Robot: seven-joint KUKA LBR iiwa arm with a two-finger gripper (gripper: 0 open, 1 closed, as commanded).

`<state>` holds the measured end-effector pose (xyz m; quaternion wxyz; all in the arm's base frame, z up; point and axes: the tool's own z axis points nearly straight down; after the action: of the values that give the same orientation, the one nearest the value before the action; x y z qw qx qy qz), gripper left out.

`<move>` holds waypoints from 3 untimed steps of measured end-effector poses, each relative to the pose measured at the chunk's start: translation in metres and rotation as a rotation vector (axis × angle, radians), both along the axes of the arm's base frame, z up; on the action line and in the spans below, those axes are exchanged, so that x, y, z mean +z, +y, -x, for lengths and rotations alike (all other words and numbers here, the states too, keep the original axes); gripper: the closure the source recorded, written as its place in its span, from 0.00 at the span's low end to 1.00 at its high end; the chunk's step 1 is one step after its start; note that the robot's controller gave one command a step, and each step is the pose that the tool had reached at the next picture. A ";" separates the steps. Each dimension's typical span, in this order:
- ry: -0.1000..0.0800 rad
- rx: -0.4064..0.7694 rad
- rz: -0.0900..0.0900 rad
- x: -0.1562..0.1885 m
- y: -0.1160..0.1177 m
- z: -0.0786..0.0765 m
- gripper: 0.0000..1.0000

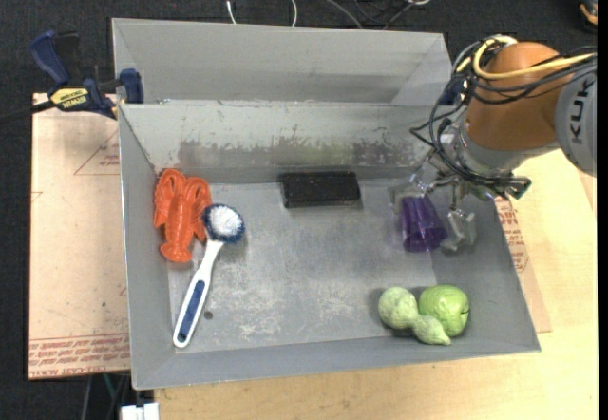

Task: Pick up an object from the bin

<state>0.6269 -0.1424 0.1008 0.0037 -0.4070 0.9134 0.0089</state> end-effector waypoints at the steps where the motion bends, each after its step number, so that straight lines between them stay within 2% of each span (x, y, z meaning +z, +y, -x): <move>1: -0.012 0.123 0.006 -0.030 0.018 -0.008 0.00; 2: -0.016 0.237 -0.009 -0.027 0.010 -0.009 1.00; 3: -0.016 0.250 -0.011 -0.027 0.010 -0.009 1.00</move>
Offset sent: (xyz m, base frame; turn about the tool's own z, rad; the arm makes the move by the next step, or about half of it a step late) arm 0.0059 0.0018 -0.0308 -0.2560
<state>0.6363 -0.1325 0.0735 0.0121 -0.5179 0.8553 0.0112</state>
